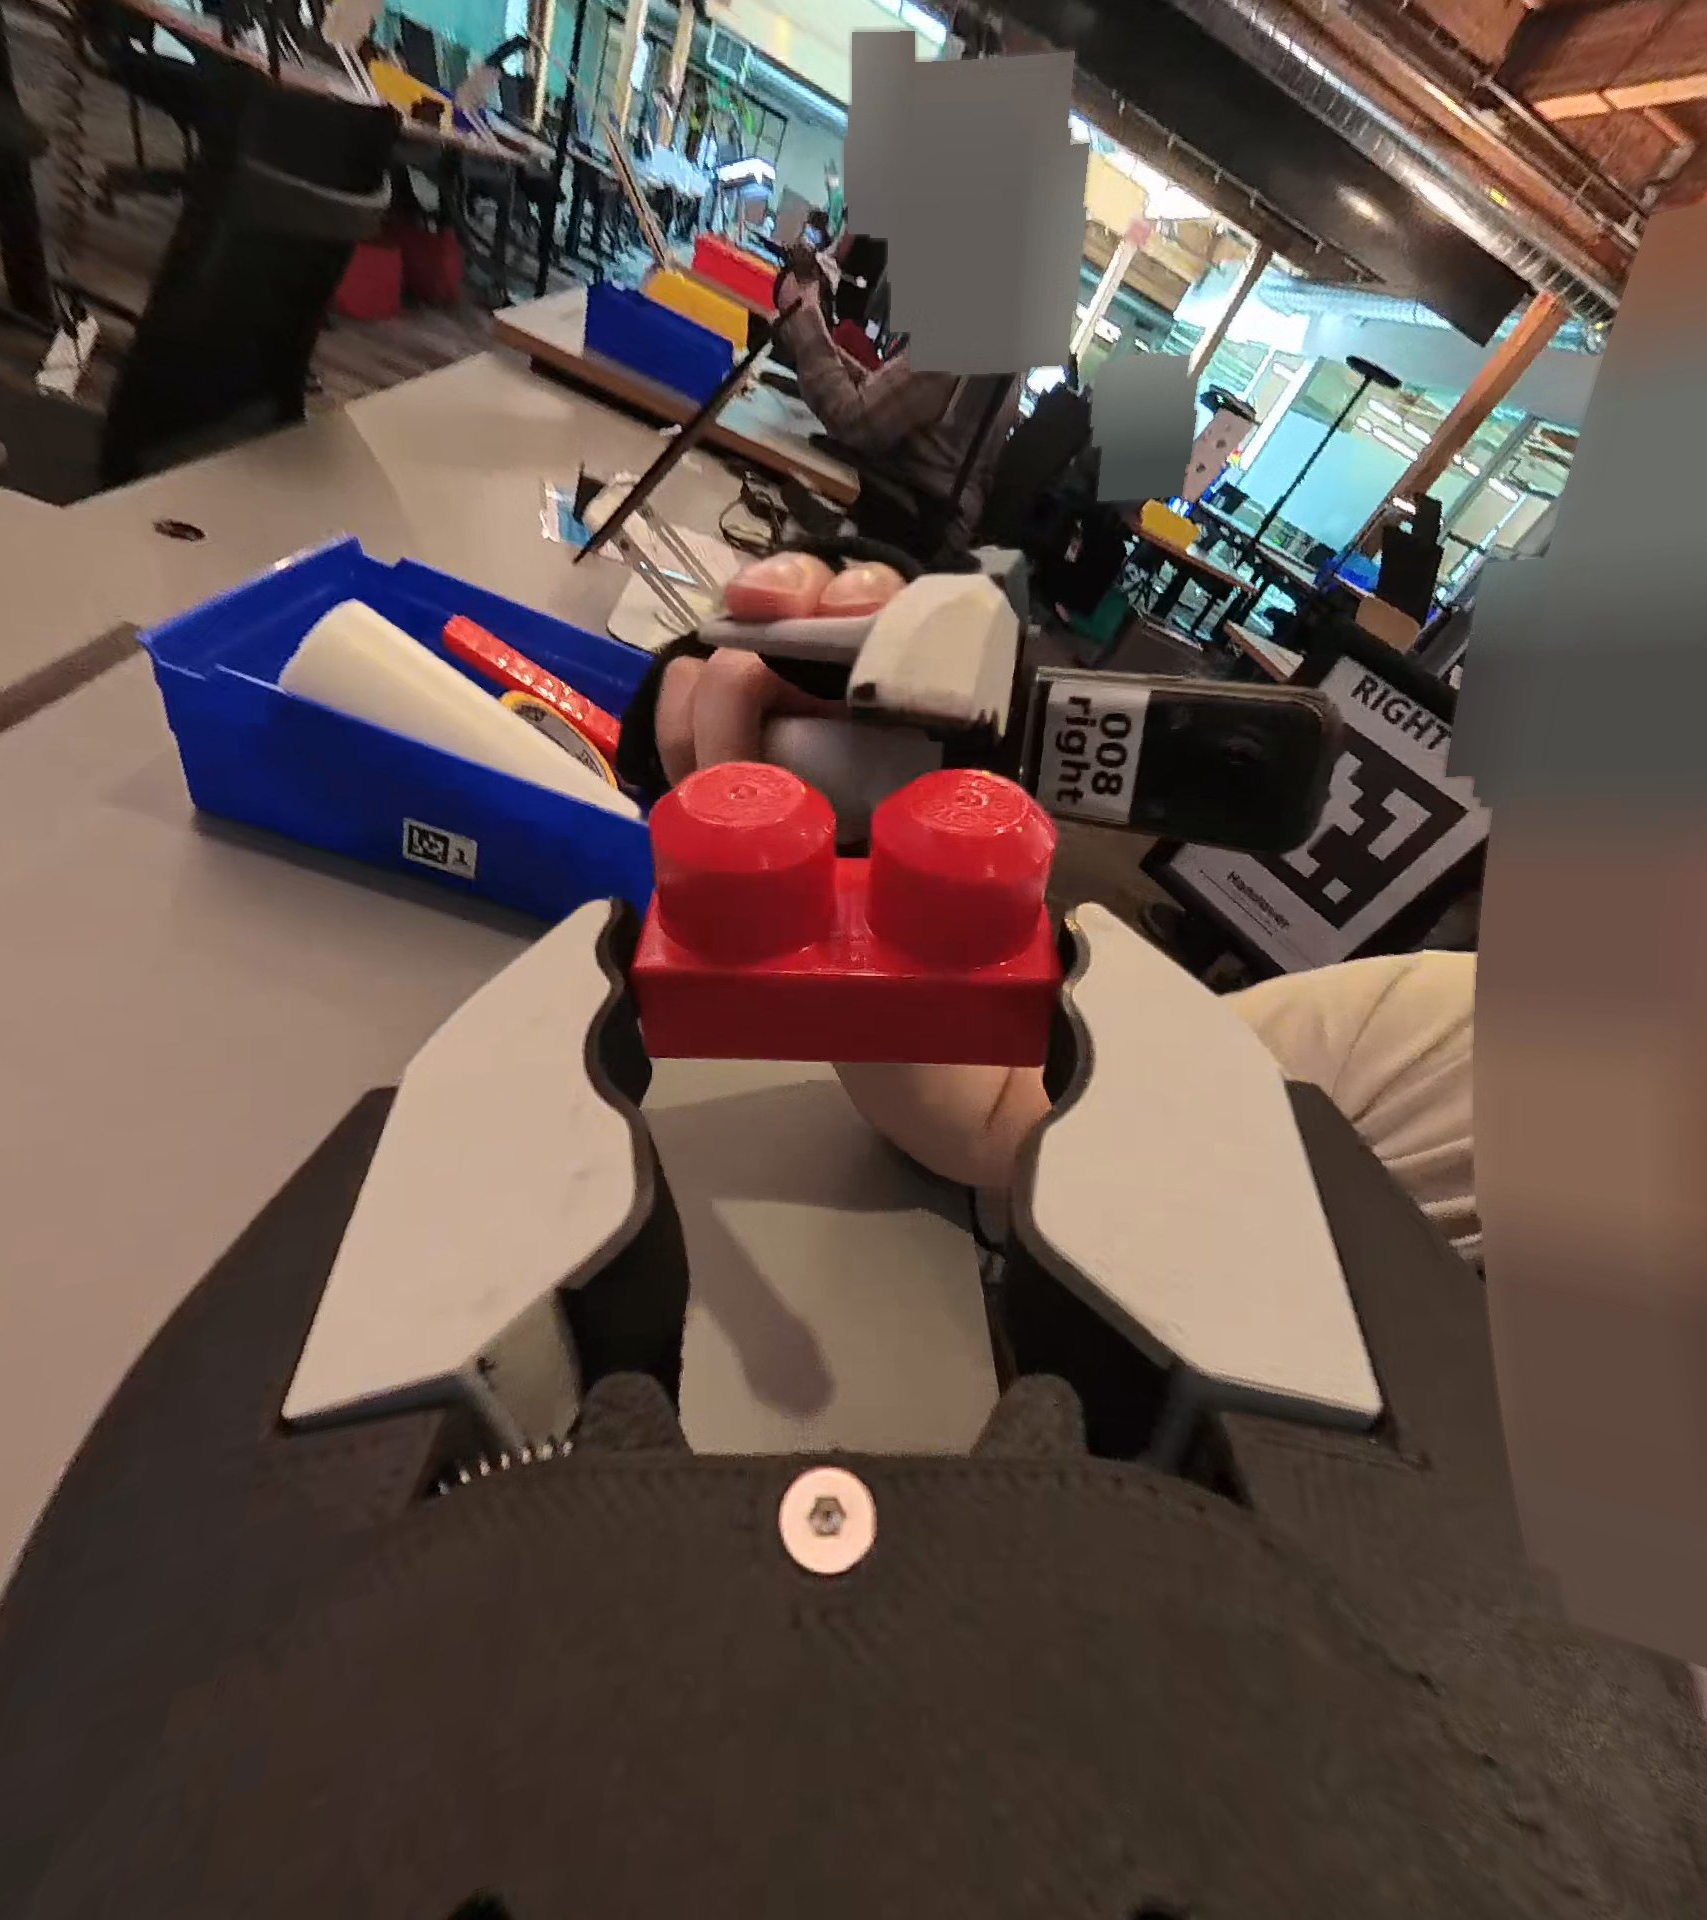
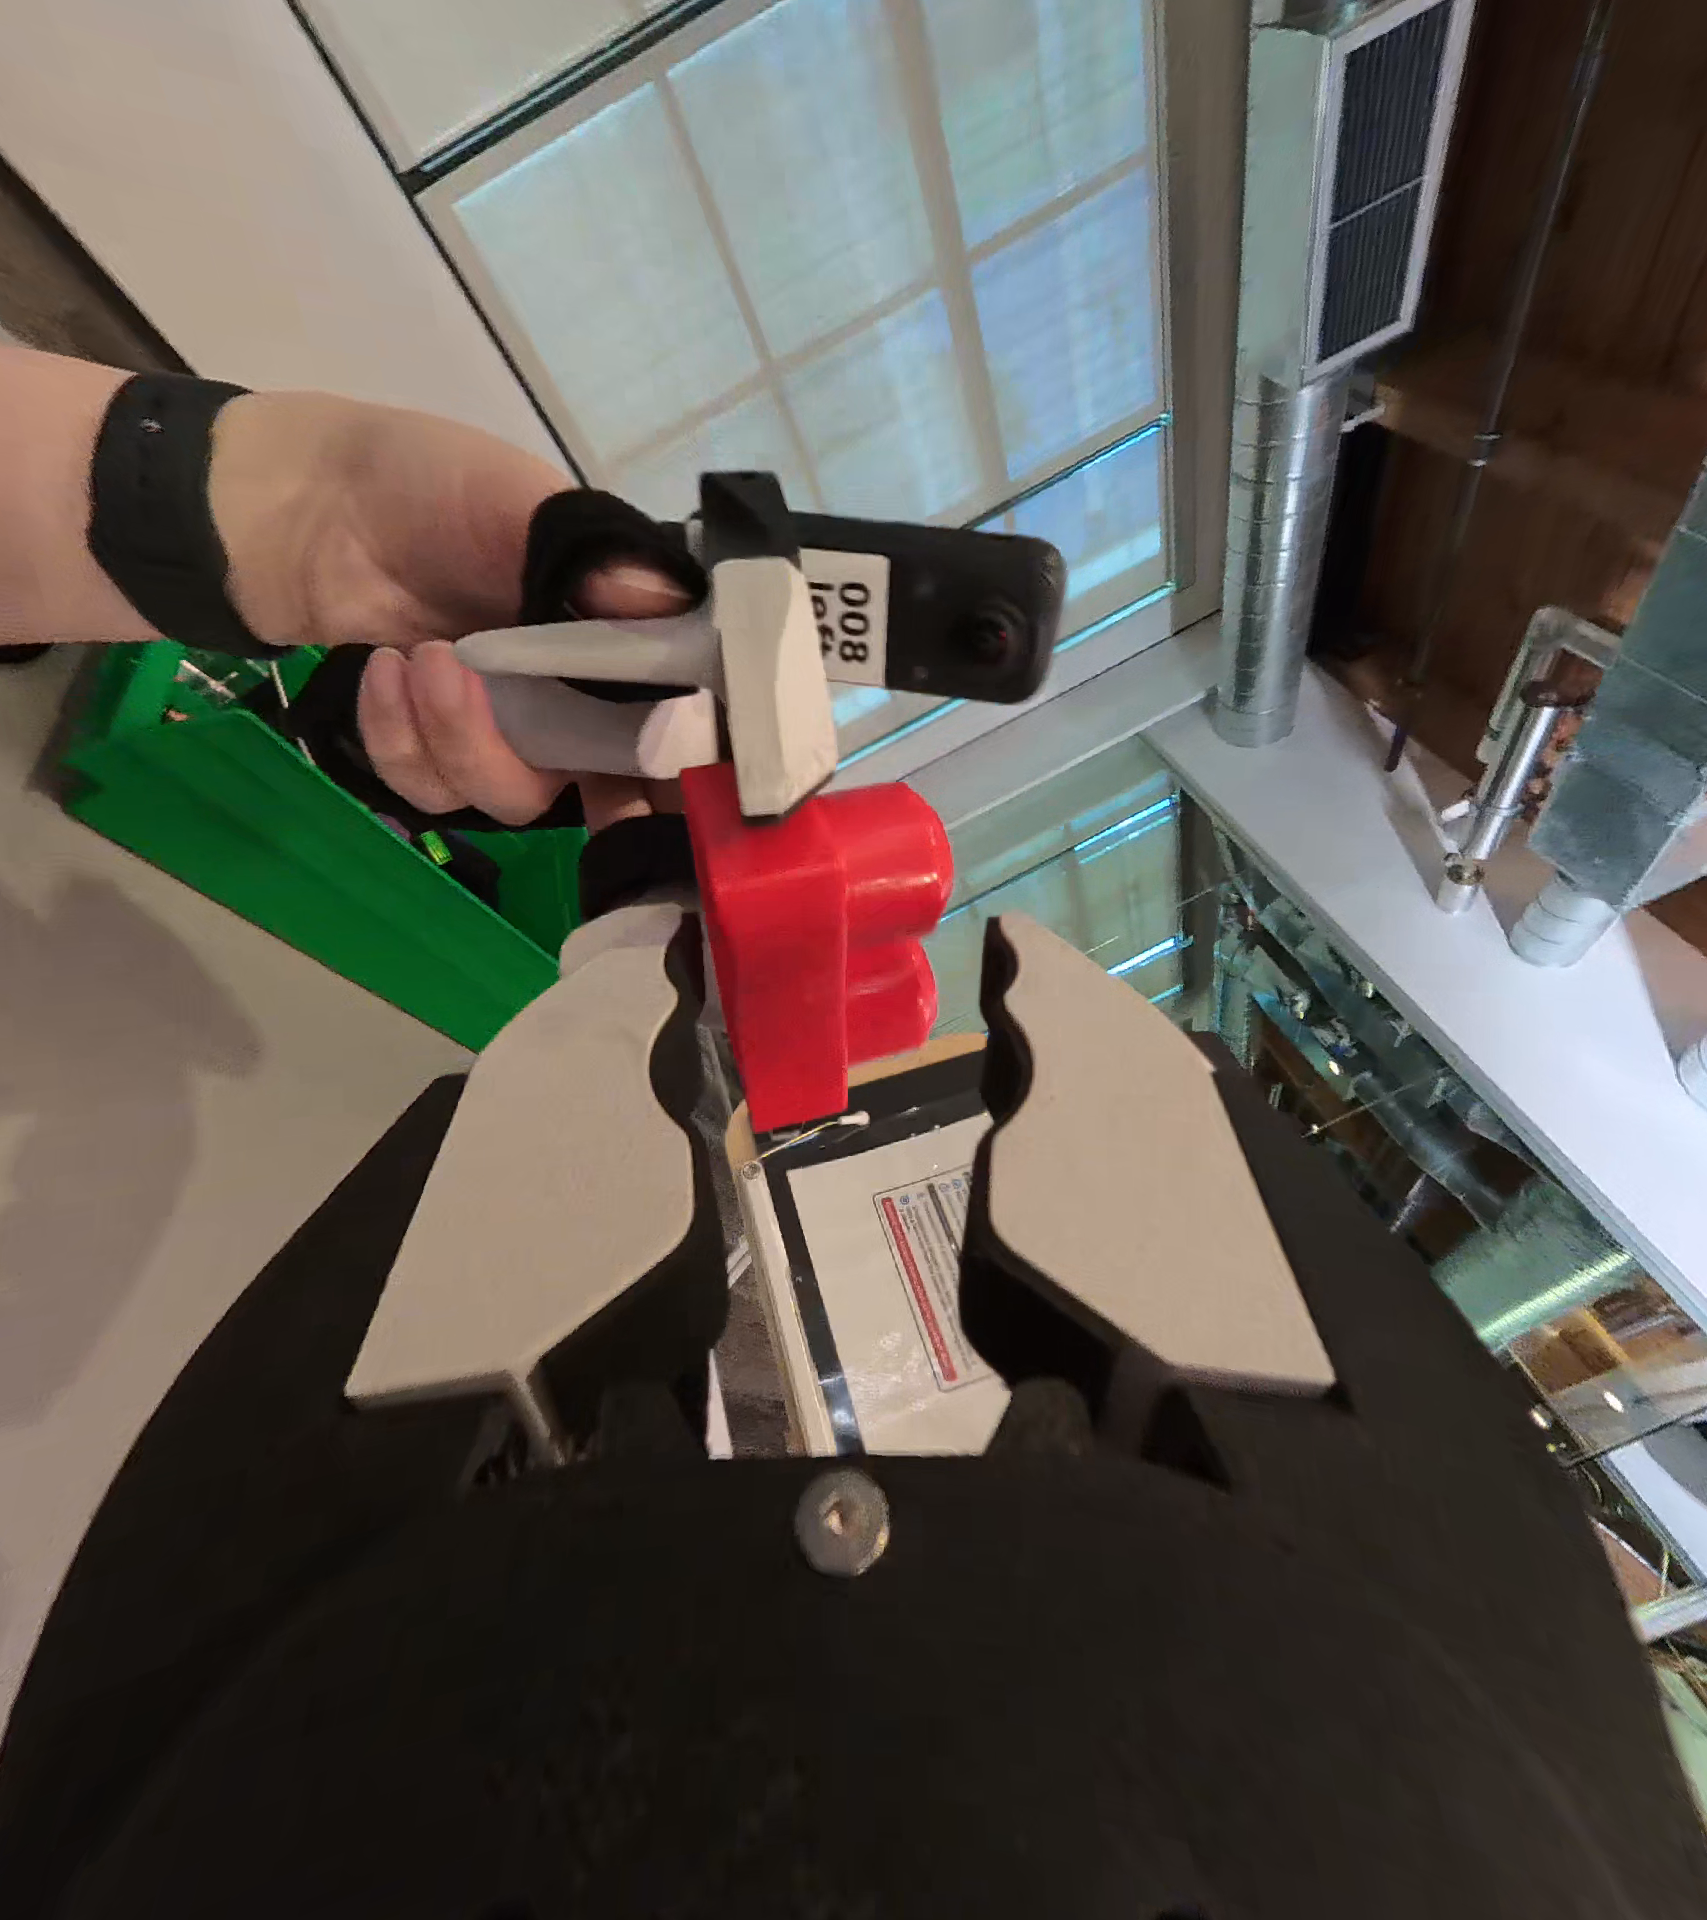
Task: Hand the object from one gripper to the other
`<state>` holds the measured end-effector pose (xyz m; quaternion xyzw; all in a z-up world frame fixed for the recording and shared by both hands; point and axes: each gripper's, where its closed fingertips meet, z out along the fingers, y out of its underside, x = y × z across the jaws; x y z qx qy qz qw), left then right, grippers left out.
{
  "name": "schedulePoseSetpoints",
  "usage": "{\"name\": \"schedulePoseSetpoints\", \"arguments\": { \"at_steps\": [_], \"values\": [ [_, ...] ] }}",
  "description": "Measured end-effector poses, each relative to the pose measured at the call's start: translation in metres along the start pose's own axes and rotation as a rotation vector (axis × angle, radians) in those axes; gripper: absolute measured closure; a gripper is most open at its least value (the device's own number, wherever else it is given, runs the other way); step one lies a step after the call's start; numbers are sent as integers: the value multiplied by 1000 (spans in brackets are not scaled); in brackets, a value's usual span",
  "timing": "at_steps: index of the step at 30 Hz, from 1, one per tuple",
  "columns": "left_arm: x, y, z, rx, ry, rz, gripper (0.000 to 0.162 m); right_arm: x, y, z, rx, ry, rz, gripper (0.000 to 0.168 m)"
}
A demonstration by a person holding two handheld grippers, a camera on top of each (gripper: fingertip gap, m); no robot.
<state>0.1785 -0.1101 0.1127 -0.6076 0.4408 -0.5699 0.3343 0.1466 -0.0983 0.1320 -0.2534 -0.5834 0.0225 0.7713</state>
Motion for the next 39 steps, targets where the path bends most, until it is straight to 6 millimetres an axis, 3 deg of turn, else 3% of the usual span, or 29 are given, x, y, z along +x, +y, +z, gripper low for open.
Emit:
{"name": "schedulePoseSetpoints", "arguments": {
  "at_steps": [6, 10, 13, 17, 20, 22, 24, 27, 29, 33, 36, 39],
  "values": [
    [6, 5, 2, -27, 43, 40, 84, -8, -5, 0, 22, -65, 39, 126],
    [9, -5, -5, 34, 29, 100, 72, 13, -7, -6, 70, 6, 162, 127],
    [2, -21, -18, 108, -111, 251, 68, 45, -4, -15, 197, 78, 527, 126],
    [-3, -34, -31, 159, -368, 535, 65, 85, 10, -29, 465, 39, 1250, 127],
    [-5, -35, -28, 150, -455, 607, 74, 88, 36, -26, 534, -89, 1718, 126],
    [-13, -44, -27, 190, -573, 696, 74, 89, 46, -25, 649, -121, 1878, 126],
    [-23, -55, -28, 237, -738, 851, 73, 87, 54, -19, 761, -103, 1971, 127],
    [-29, -57, -23, 219, -944, 1146, 76, 67, 54, 2, 823, -168, 2113, 126],
    [-30, -61, -26, 227, -1082, 1293, 89, 56, 51, 15, 865, -181, 2185, 127],
    [-41, -51, -18, 116, -1086, 1327, 90, 41, 47, 28, 904, -165, 2245, 127],
    [-44, -55, -29, 109, -1151, 1353, 122, 42, 50, 27, 879, -126, 2199, 126],
    [-39, -54, -30, 90, -1146, 1450, 126, 41, 43, 29, 812, -144, 2113, 126]
  ]
}}
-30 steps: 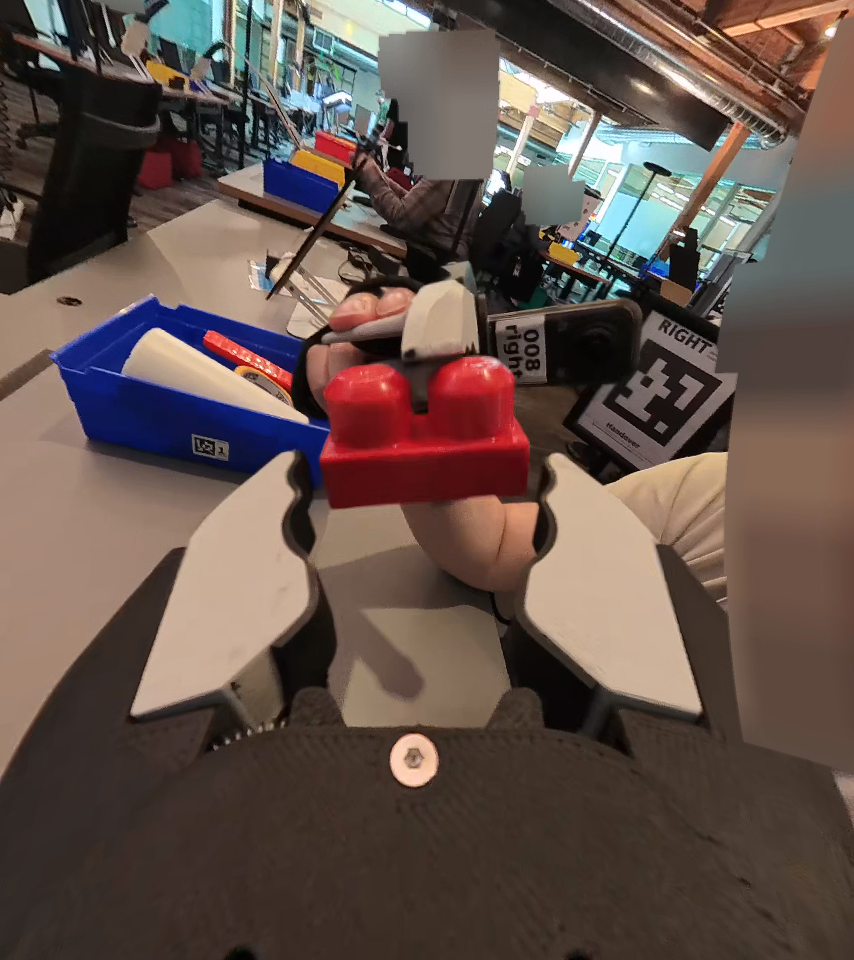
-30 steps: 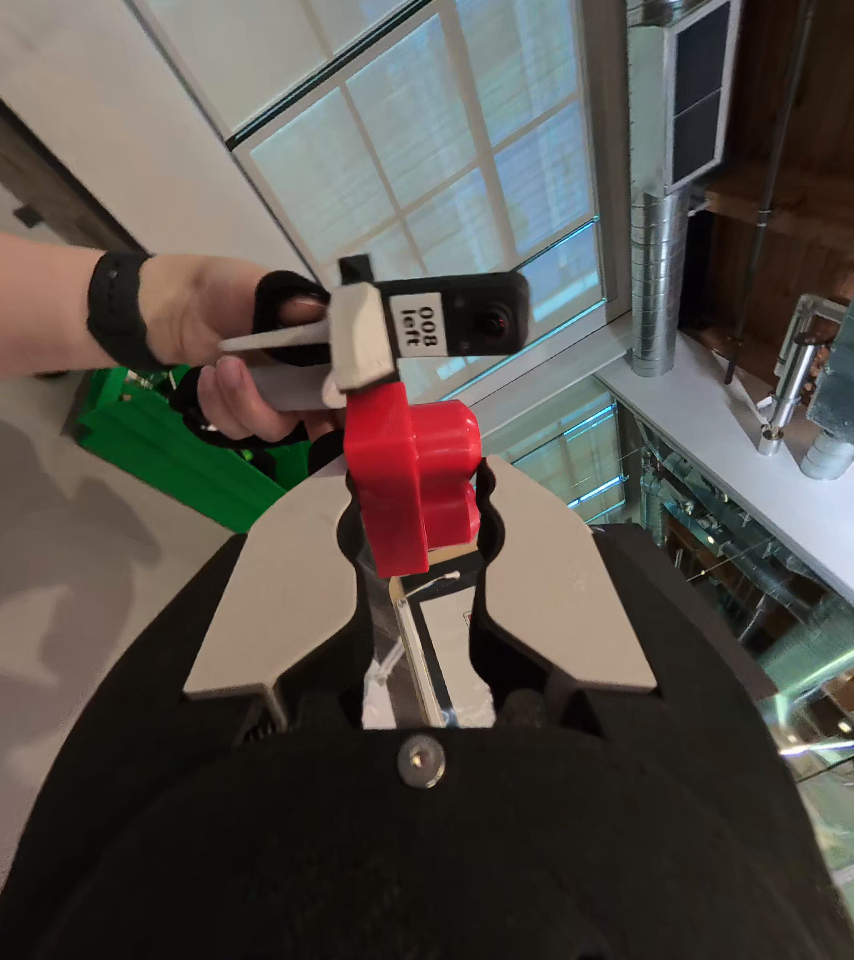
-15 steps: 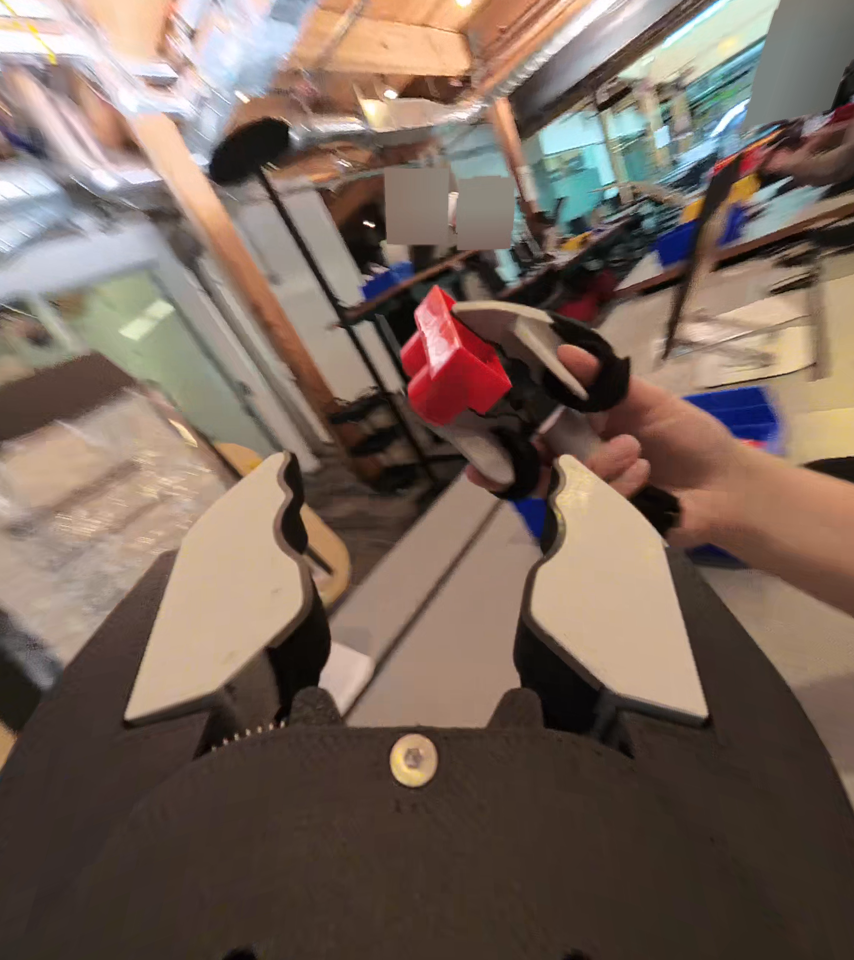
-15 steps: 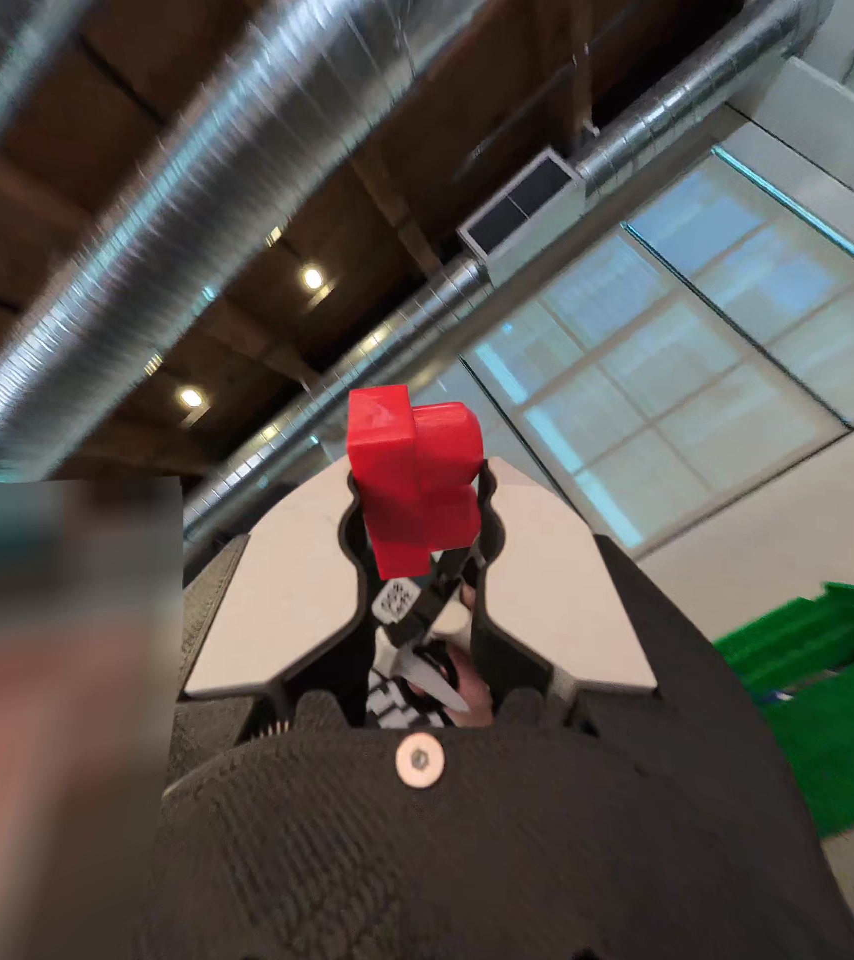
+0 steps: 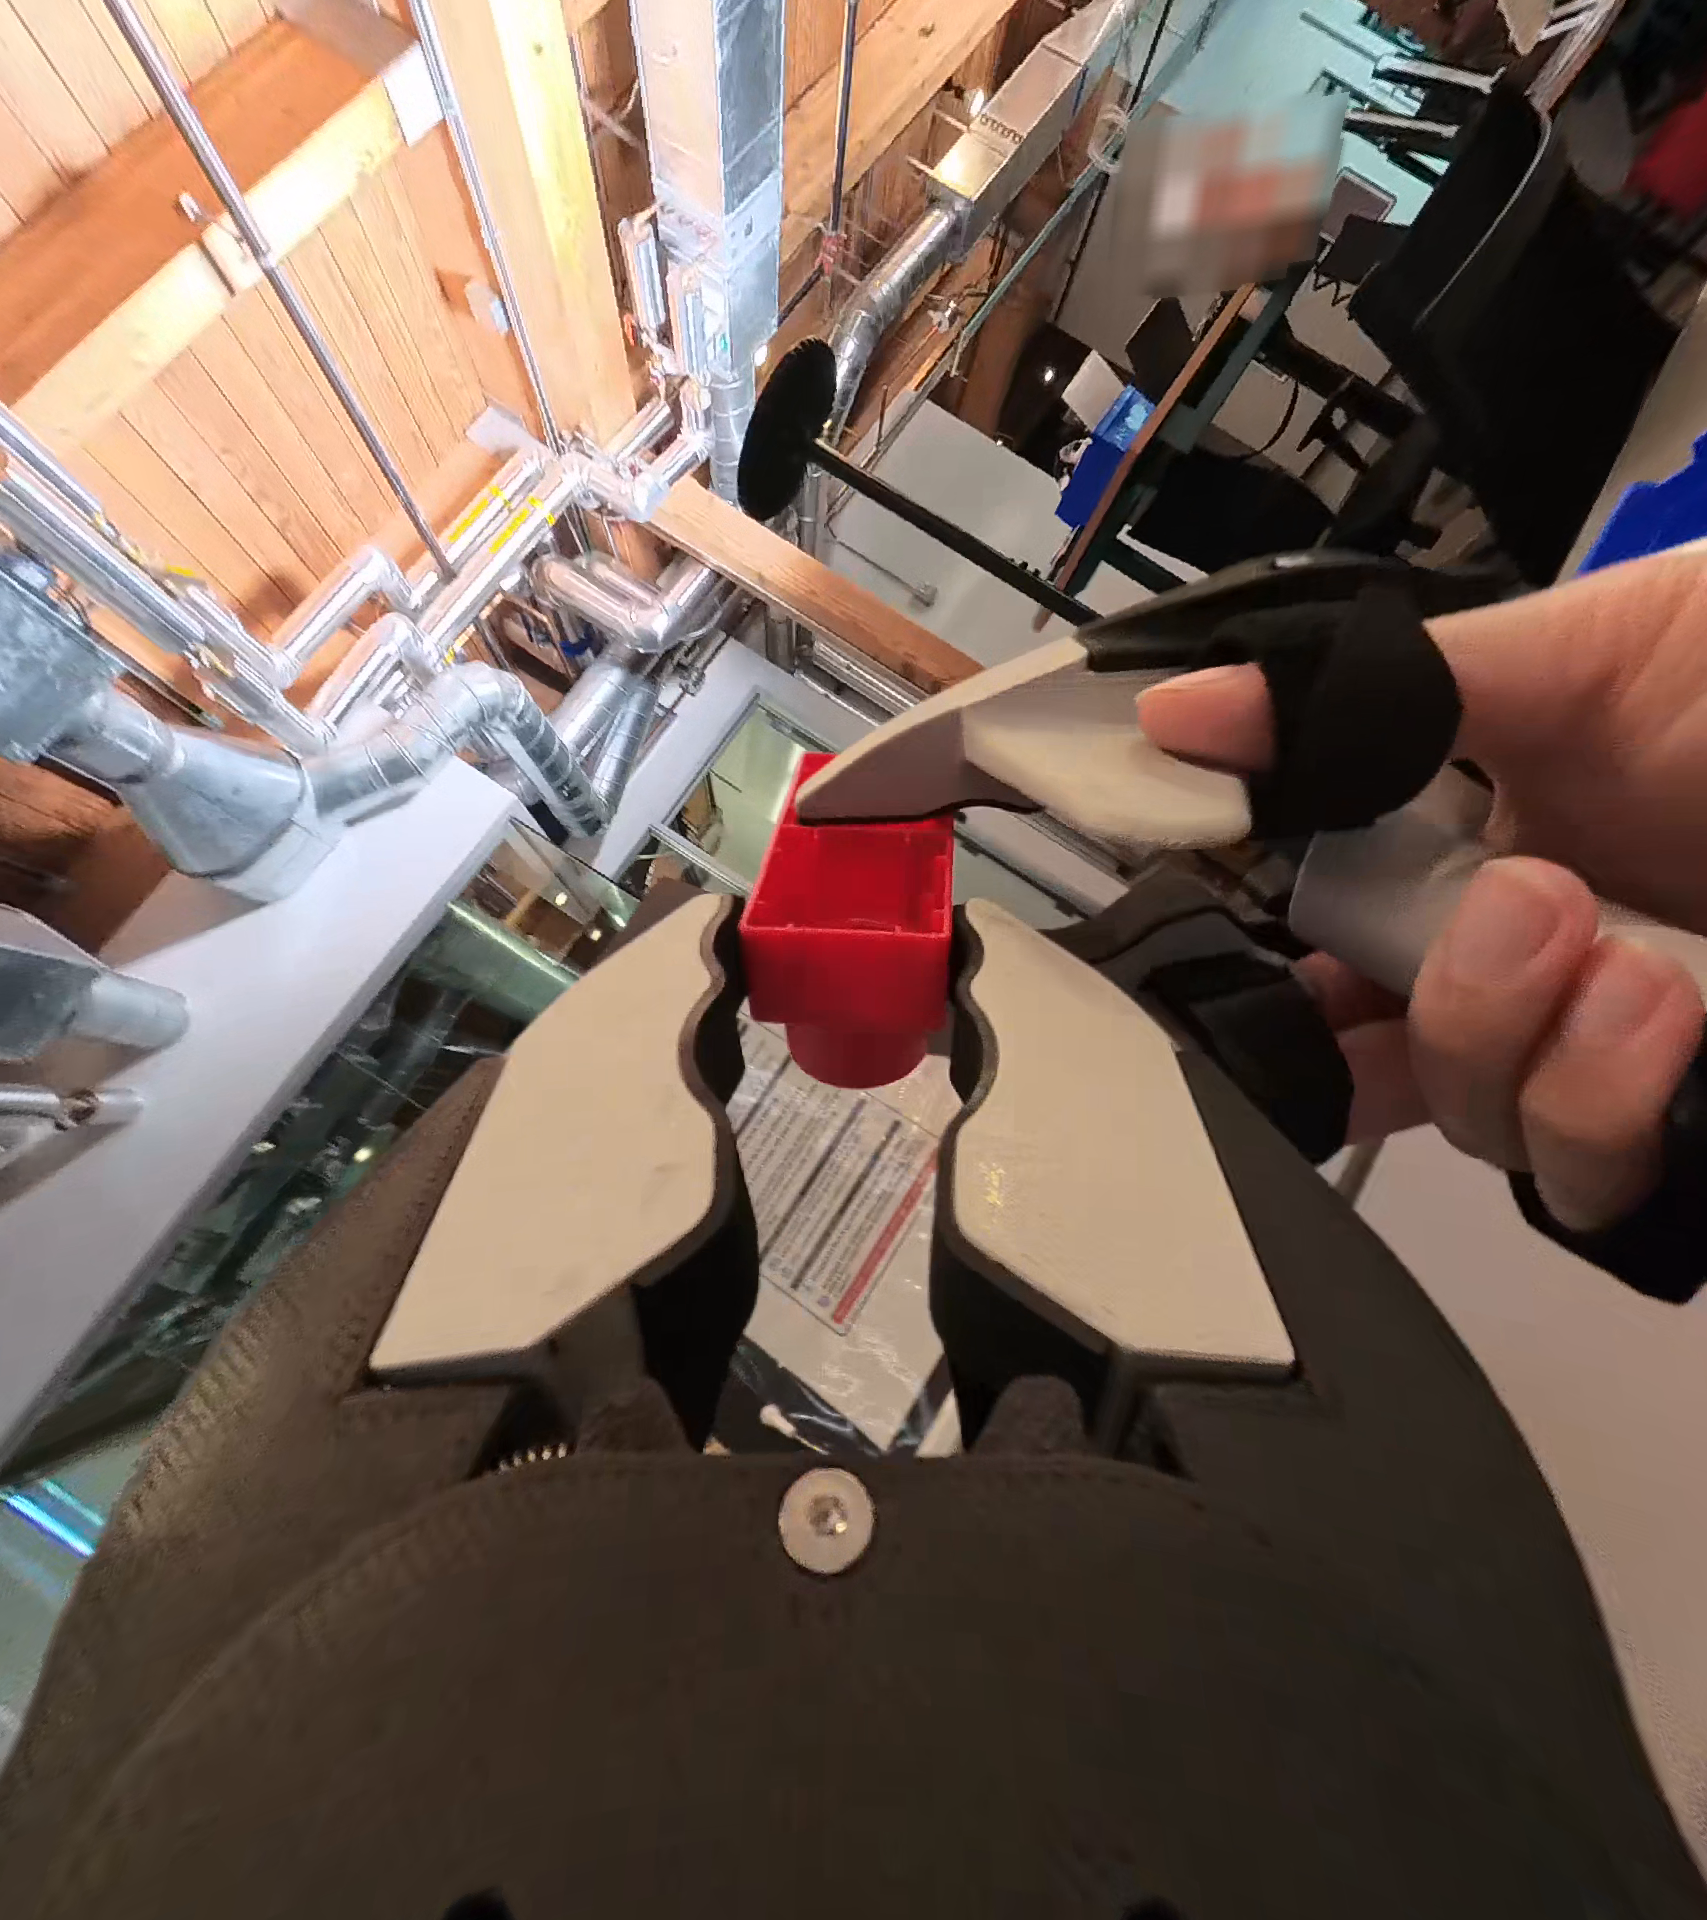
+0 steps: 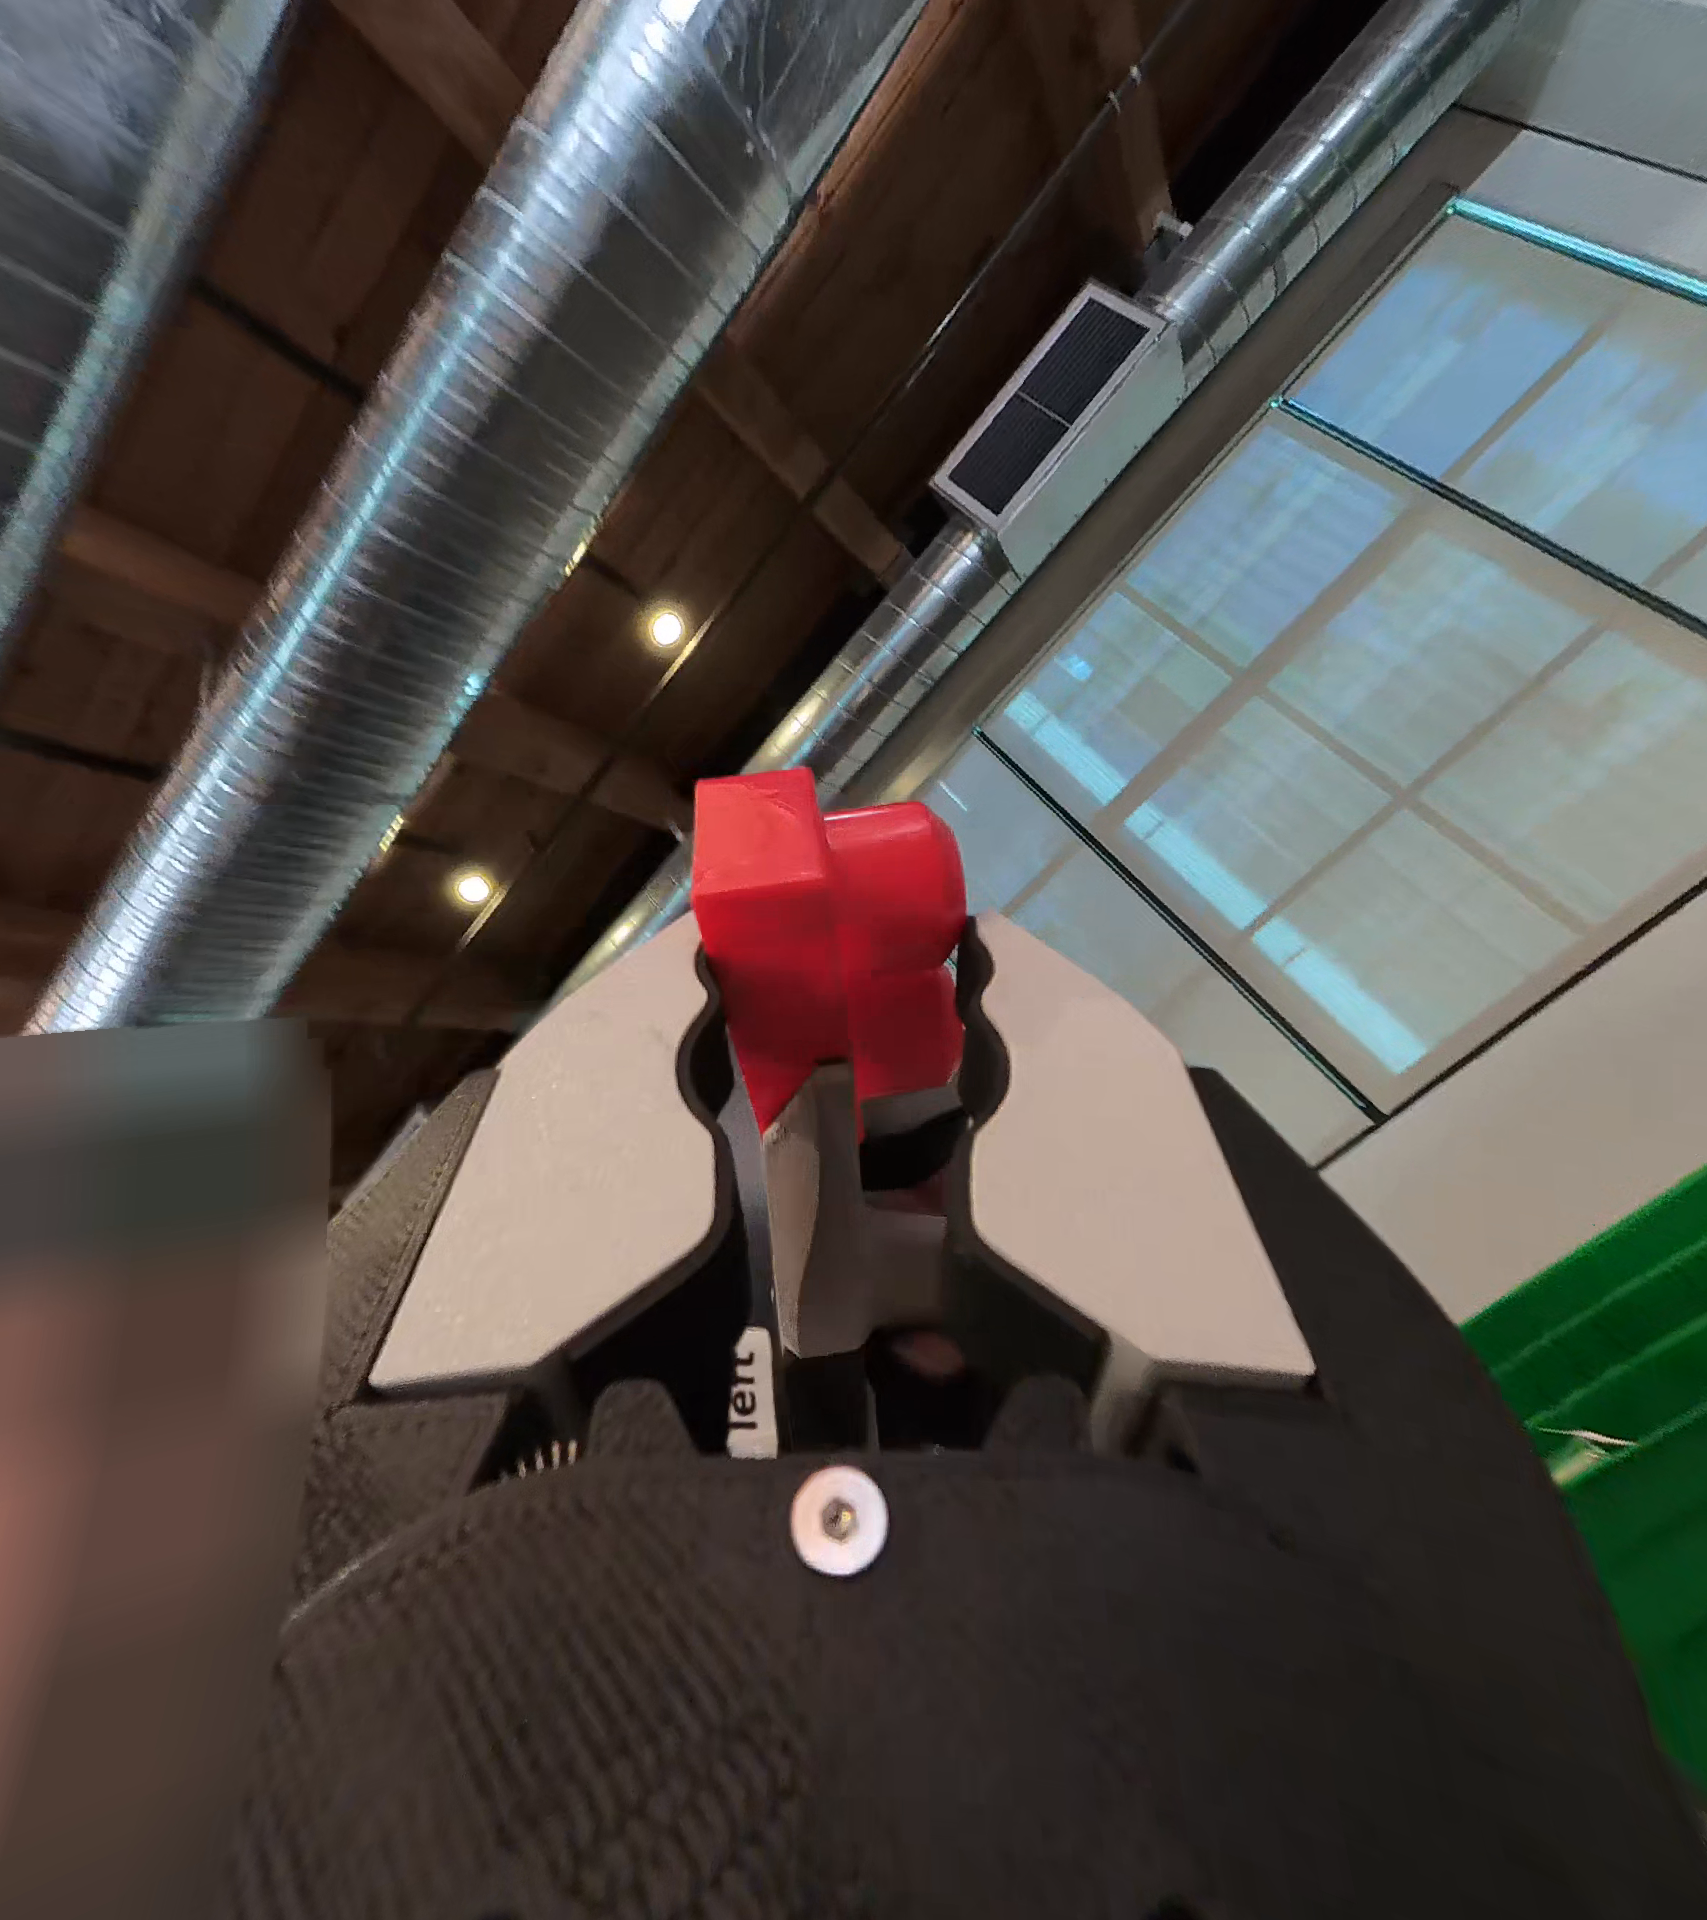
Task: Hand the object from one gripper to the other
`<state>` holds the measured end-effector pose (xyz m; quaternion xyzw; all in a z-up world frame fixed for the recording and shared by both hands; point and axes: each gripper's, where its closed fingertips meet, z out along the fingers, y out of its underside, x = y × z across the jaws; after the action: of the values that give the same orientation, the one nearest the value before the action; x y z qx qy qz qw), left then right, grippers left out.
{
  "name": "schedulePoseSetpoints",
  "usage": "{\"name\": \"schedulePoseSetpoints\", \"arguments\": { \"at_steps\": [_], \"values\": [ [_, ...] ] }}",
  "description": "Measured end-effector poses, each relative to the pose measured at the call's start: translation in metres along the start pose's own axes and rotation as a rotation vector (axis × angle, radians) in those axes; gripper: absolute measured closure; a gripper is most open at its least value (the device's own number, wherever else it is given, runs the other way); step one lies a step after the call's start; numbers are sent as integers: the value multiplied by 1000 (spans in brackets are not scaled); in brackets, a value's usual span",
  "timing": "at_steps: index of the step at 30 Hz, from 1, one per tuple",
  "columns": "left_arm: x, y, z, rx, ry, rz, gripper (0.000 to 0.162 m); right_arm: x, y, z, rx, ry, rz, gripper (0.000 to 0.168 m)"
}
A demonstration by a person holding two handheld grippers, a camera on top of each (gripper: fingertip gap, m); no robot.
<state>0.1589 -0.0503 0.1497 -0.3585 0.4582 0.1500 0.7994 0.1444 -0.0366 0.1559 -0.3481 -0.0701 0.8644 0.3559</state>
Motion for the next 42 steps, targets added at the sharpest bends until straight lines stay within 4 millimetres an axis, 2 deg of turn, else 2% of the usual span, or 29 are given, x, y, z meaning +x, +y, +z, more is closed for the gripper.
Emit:
{"name": "schedulePoseSetpoints", "arguments": {
  "at_steps": [4, 7, 9, 11, 12, 15, 16, 17, 20, 22, 24, 28, 32, 33, 35, 37, 40, 42],
  "values": [
    [-1, 3, -2, -30, 30, -8, 126, 0, 3, 1, -70, 36, -80, 126],
    [-2, 11, -11, -66, 144, -48, 126, 0, -5, -4, -165, 95, -264, 111],
    [1, 19, -23, -91, 276, -110, 126, -4, -15, -11, -230, 168, -543, 110],
    [5, 25, -39, -100, 402, -172, 126, -12, -10, -17, -374, 231, -930, 111],
    [9, 27, -48, -102, 482, -209, 126, -16, -2, -20, -468, 251, -1143, 112],
    [30, 32, -78, -100, 734, -296, 126, -23, 39, -33, -780, 175, -1811, 133],
    [36, 34, -87, -95, 803, -316, 126, -21, 52, -37, -868, 131, -1998, 140],
    [42, 36, -94, -97, 868, -338, 126, -15, 67, -41, -983, 101, -2095, 147],
    [59, 45, -110, -148, 1033, -383, 126, 13, 103, -53, -1299, 76, -2107, 153],
    [70, 53, -117, -215, 1116, -397, 126, 28, 114, -58, -1410, 77, -2177, 153],
    [79, 52, -126, -240, 1213, -411, 126, 41, 122, -66, -1516, 81, -2164, 153],
    [91, 45, -135, -237, 1313, -396, 126, 52, 145, -80, -1660, 36, -2059, 158],
    [96, 46, -137, -254, 1349, -367, 126, 55, 149, -88, -1756, 79, -1983, 161],
    [92, 47, -131, -248, 1307, -367, 120, 55, 146, -85, -1738, 108, -1972, 163],
    [71, 48, -108, -208, 1118, -415, 101, 54, 133, -77, -1648, 181, -1938, 166],
    [44, 50, -95, -158, 950, -453, 85, 48, 114, -59, -1444, 239, -1896, 166],
    [-2, 48, -82, -65, 711, -547, 80, 26, 73, -24, -970, 306, -1790, 166],
    [-26, 44, -78, -12, 610, -630, 80, 0, 44, -6, -607, 296, -1568, 166]
  ]
}}
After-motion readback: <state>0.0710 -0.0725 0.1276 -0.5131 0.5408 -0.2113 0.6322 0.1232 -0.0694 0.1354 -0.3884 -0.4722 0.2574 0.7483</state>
